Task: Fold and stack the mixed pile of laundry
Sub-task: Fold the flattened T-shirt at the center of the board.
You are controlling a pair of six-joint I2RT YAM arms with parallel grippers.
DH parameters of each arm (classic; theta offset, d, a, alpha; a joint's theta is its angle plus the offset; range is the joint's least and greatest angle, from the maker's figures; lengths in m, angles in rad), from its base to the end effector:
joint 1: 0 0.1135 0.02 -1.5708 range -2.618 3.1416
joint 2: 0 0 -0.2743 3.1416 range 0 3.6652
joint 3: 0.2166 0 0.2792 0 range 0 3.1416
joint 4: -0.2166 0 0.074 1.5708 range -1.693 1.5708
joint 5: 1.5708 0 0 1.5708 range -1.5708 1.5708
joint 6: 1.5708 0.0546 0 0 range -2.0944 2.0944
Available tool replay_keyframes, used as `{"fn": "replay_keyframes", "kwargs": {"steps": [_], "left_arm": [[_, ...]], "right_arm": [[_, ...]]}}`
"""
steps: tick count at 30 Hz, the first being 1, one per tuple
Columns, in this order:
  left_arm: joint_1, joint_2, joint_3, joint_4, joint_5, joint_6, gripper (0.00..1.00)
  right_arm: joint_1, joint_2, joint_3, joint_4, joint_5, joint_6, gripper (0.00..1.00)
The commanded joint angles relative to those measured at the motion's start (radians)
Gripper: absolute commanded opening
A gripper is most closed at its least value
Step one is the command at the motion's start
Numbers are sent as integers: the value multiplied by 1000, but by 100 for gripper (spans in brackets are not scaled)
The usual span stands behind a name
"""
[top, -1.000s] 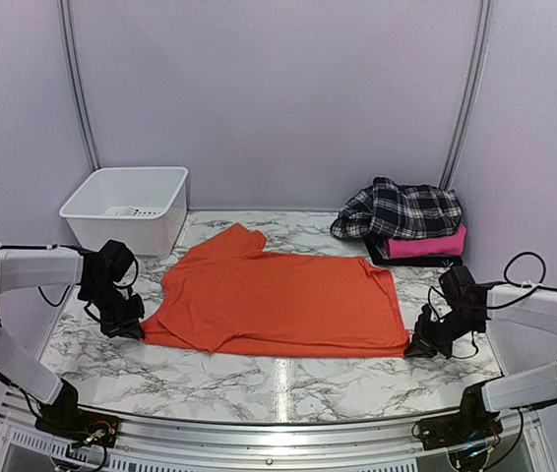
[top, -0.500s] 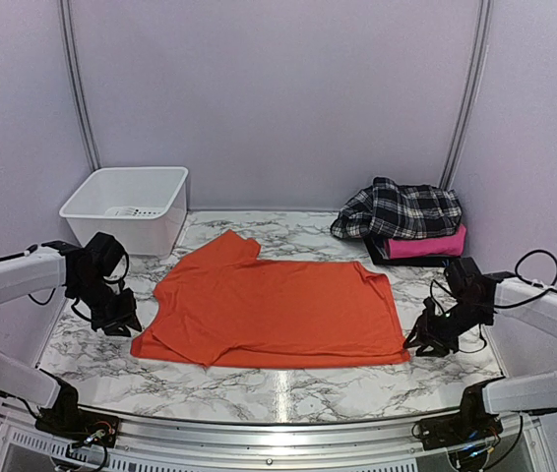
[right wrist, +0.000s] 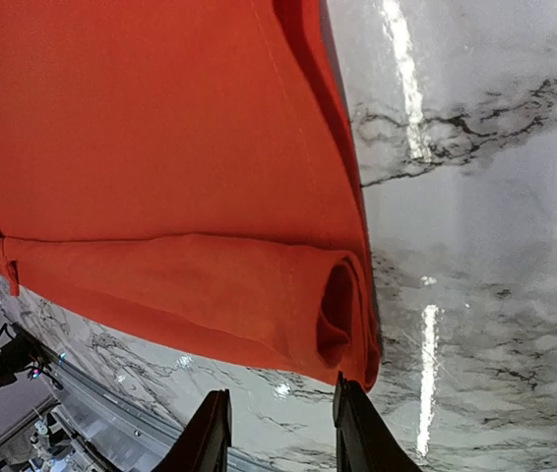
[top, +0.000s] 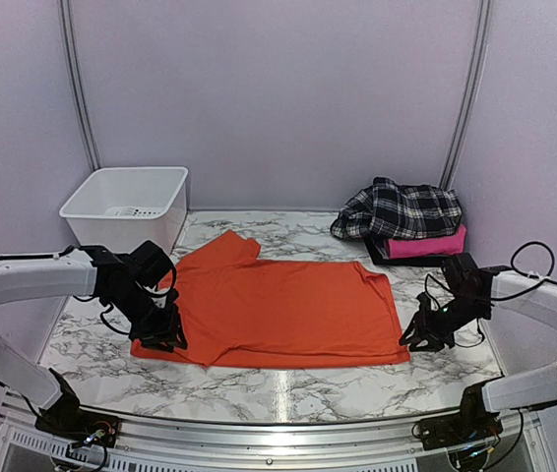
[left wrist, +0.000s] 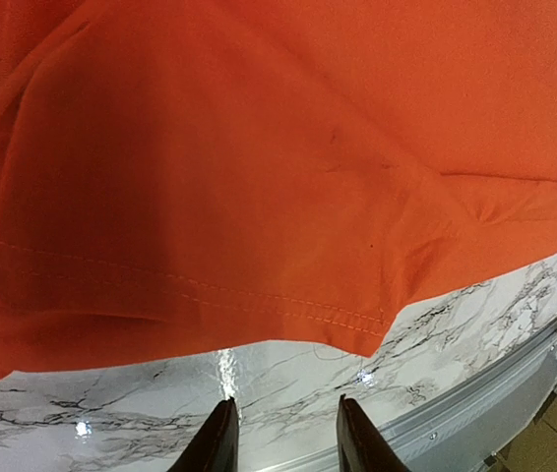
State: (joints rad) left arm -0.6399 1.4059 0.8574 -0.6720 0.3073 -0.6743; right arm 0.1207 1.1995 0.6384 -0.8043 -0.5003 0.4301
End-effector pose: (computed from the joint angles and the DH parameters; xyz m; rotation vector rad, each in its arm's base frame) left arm 0.2165 -0.1818 0.1747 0.0304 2.9747 -0.6861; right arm 0.2035 0.0511 0.1555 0.3809 2.9504 0.8145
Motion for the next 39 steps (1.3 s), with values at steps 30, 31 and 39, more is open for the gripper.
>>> {"fn": "replay_keyframes", "kwargs": {"steps": [30, 31, 39], "left_arm": [[-193, 283, 168, 28, 22, 74, 54], [-199, 290, 183, 15, 6, 81, 53], [-235, 353, 238, -45, -91, 124, 31]], "right_arm": [[14, 91, 25, 80, 0, -5, 0], [15, 91, 26, 80, 0, -5, 0], [14, 97, 27, 78, -2, -10, 0]]}}
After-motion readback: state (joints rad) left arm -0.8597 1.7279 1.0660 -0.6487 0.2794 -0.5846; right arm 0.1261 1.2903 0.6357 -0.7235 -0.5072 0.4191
